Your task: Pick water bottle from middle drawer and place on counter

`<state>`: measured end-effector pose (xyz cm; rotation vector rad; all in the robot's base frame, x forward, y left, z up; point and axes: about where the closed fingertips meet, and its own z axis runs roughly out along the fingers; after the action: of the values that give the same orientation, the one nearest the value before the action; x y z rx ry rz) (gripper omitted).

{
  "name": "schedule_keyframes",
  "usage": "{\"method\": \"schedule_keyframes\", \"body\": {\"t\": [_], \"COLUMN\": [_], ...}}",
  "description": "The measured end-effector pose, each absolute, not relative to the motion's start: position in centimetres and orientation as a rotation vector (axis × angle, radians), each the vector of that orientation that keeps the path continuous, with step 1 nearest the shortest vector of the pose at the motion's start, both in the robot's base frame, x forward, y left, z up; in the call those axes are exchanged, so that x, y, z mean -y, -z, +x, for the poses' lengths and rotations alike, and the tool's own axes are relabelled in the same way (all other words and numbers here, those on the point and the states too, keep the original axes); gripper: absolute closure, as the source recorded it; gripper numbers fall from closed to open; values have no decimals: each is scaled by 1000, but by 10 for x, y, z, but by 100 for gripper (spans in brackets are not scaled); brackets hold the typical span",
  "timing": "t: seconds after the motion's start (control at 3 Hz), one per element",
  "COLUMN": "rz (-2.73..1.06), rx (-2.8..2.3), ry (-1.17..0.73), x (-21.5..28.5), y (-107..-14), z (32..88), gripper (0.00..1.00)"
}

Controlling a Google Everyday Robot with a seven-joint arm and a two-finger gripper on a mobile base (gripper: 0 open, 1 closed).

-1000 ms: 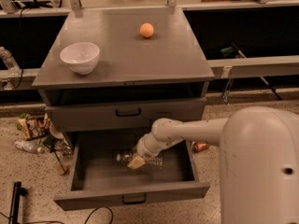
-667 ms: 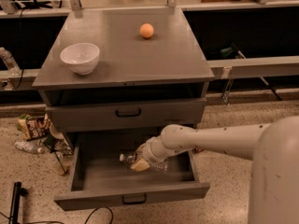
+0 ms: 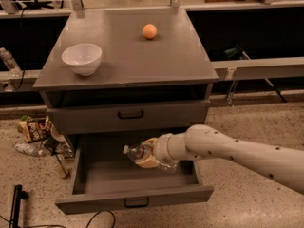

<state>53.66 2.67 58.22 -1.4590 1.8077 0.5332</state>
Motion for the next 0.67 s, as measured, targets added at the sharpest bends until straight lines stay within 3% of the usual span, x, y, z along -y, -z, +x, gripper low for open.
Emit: {"method": "schedule_keyframes", "body": {"t": [0.67], "rz": [-1401], "rx": [-1793], "ry": [-517], "x": [0], "y": [-602], "z": [532], "gripper": [100]}}
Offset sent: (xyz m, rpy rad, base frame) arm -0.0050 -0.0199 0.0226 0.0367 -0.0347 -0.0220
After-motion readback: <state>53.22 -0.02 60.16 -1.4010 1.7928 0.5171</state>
